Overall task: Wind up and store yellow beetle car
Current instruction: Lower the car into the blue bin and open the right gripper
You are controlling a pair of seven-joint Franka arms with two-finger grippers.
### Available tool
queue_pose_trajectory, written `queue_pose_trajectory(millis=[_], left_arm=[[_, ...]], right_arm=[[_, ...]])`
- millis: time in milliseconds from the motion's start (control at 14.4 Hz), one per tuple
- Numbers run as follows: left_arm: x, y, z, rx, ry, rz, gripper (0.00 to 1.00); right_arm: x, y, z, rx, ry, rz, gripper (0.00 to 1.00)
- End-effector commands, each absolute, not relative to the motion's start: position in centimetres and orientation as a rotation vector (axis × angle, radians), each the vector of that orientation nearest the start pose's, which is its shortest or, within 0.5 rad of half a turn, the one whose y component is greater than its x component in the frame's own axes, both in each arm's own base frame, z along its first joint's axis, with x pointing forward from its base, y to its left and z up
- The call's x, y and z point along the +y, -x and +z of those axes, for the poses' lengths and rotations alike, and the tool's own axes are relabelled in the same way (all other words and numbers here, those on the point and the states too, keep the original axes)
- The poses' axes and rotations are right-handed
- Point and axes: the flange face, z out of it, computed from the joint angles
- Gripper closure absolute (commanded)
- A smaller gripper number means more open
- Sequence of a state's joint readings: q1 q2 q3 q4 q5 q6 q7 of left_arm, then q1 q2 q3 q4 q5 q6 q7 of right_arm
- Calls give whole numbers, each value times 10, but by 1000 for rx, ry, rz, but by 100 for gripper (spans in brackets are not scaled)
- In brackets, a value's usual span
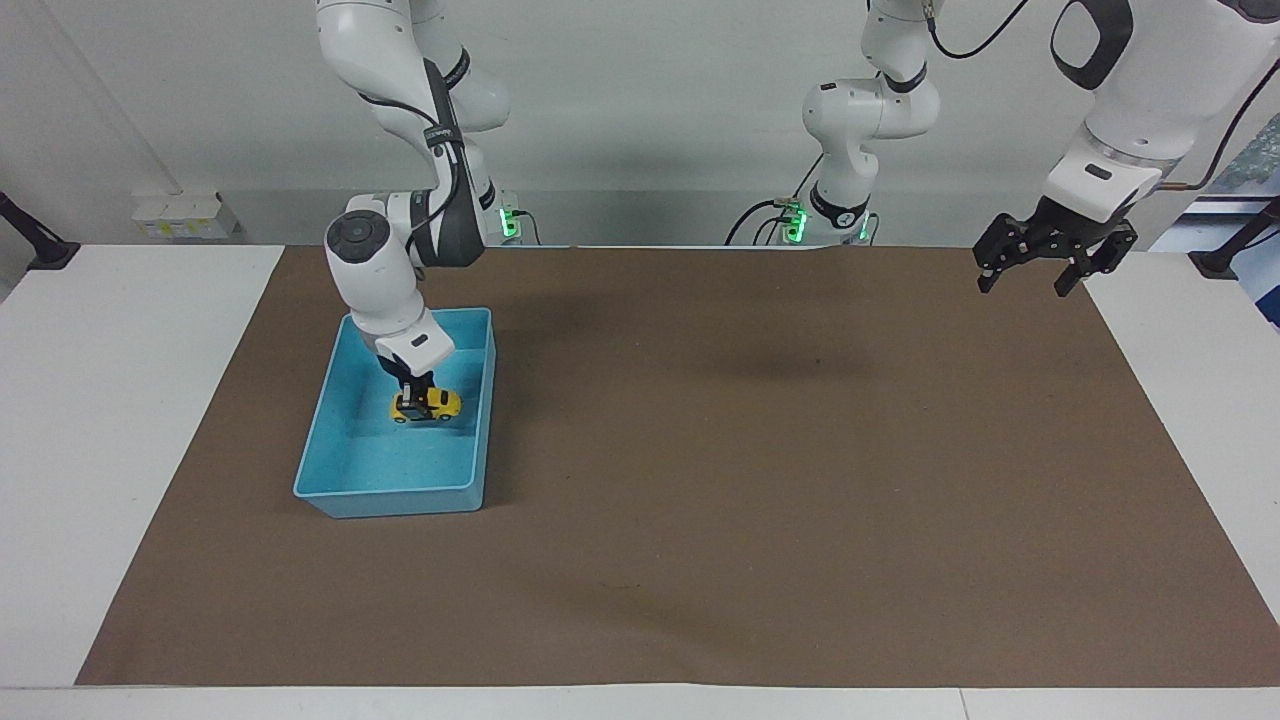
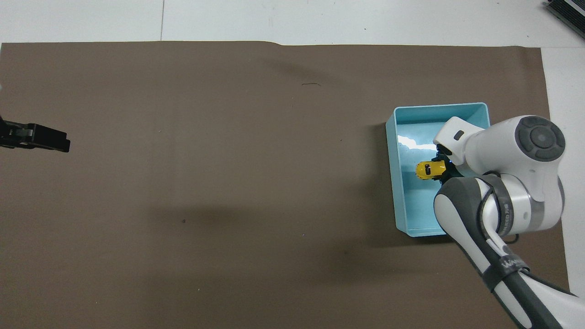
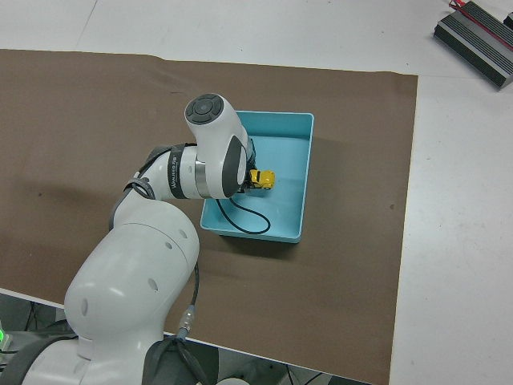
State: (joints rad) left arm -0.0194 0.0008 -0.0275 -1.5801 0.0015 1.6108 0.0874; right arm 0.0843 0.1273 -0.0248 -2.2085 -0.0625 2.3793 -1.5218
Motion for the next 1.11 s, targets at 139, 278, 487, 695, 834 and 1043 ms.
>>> queue_pose_trajectory(millis=[139,278,487,695,834,1043], left_arm=[[-24,-553,627,197,3136,-41,0],[-24,-553,626,197,3136,-39,0],[-24,-553,626,197,3136,-39,0],[-24,-553,626,197,3136,-39,0],[-24,-553,627,197,3136,-41,0],[-24,-553,627,197,3136,-41,0]], right_arm=[[18,-544,303,2261,-2059,20,100],[19,-545,303,2250,-2078,15,38],[23,-550,316,2214,-2142,14,0],[31,-560,358,2187,-2217,-51,0],[41,-566,394,2156,-2256,-54,0],[44,-570,443,2019,-2397,-21,0]])
